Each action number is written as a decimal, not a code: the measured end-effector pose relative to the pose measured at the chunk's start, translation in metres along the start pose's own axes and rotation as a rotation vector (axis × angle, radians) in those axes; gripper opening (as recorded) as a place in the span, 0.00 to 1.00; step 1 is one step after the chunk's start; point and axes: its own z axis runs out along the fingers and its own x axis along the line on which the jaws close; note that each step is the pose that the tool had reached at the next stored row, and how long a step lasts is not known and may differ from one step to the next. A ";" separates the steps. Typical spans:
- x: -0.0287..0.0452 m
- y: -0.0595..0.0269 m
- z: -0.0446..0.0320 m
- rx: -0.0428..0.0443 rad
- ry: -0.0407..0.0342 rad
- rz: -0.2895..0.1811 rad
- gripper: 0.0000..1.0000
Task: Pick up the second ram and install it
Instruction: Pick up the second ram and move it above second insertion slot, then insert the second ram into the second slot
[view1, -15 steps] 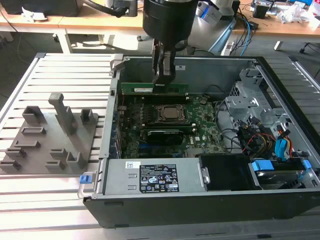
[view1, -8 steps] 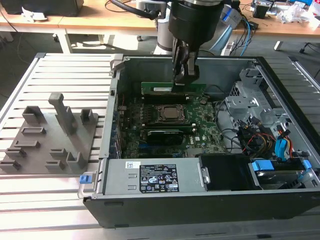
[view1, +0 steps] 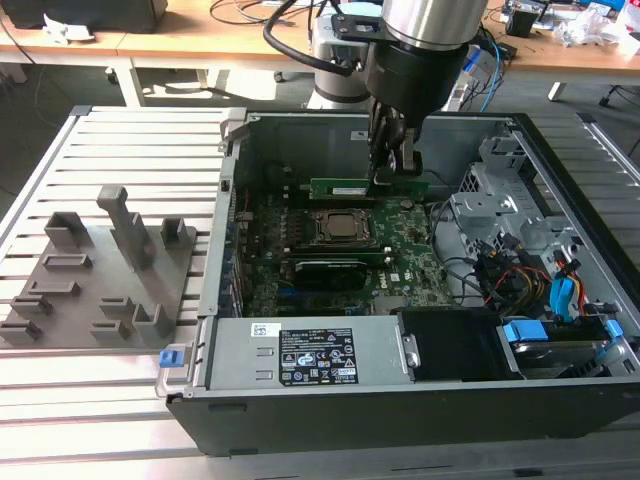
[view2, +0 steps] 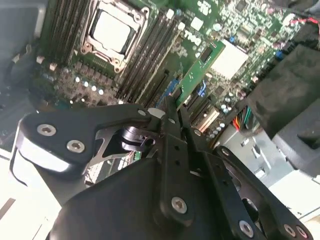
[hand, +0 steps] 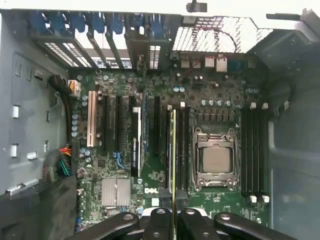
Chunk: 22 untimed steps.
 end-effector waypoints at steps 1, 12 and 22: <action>-0.0031 -0.0041 0.0009 -0.0003 0.0000 0.000 0.14; -0.0142 -0.0129 0.0067 -0.0008 0.0002 0.000 0.14; -0.0140 -0.0133 0.0128 -0.0008 0.0001 0.000 0.14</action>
